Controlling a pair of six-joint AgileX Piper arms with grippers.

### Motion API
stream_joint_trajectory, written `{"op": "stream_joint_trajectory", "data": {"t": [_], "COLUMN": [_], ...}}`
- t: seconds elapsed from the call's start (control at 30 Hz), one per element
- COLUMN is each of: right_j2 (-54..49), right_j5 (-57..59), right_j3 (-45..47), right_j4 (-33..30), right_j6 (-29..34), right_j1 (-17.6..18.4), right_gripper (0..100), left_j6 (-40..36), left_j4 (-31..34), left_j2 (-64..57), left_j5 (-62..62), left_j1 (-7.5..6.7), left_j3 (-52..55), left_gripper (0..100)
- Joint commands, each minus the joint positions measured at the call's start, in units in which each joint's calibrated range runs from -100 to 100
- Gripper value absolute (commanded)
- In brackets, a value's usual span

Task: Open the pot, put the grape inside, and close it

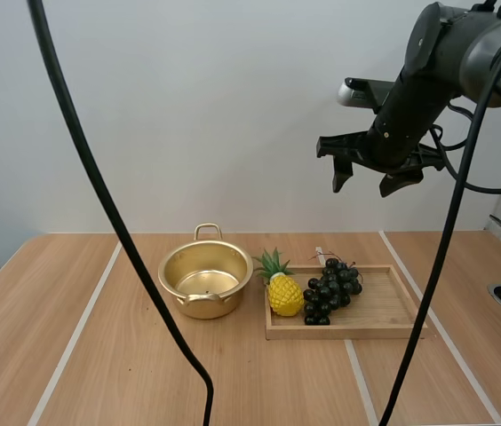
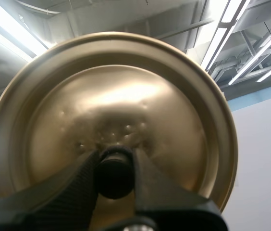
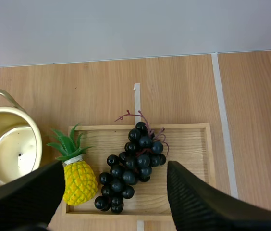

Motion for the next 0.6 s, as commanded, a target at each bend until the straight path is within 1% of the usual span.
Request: {"op": "stream_joint_trajectory", "data": {"t": [0.0,0.1,0.13,0.2,0.23,0.3,0.43,0.57], "right_j2": [-0.39,-0.39,-0.39,-0.39,-0.39,-0.24,1.03,4.65], "right_j5": [0.27,0.27,0.27,0.27,0.27,0.27,0.27,0.27], "right_j3": [-0.38,-0.38,-0.38,-0.38,-0.38,-0.38,0.17,2.34], "right_j4": [0.16,0.8,0.94,0.94,0.82,-0.4,-1.96,-1.99], "right_j6": [0.19,0.43,2.45,9.34,11.78,16.66,22.66,25.65], "right_j1": [-0.18,-0.18,-0.18,-0.18,-0.18,-0.18,-0.18,-0.18], "right_gripper": [100,100,100,100,100,100,100,100], "left_j6": [-0.58,-0.58,-0.58,-0.58,-0.58,-0.58,-0.58,-0.58], "left_j4": [0.25,0.25,0.25,0.25,0.25,0.25,0.25,0.25], "left_j2": [-0.36,-0.36,-0.36,-0.36,-0.36,-0.36,-0.36,-0.36], "left_j5": [-1.95,-1.95,-1.95,-1.95,-1.95,-1.95,-1.95,-1.95], "left_j1": [-0.15,-0.15,-0.15,-0.15,-0.15,-0.15,-0.15,-0.15], "left_j3": [-0.3,-0.3,-0.3,-0.3,-0.3,-0.3,-0.3,-0.3], "left_gripper": [0,0,0,0,0,0,0,0]}}
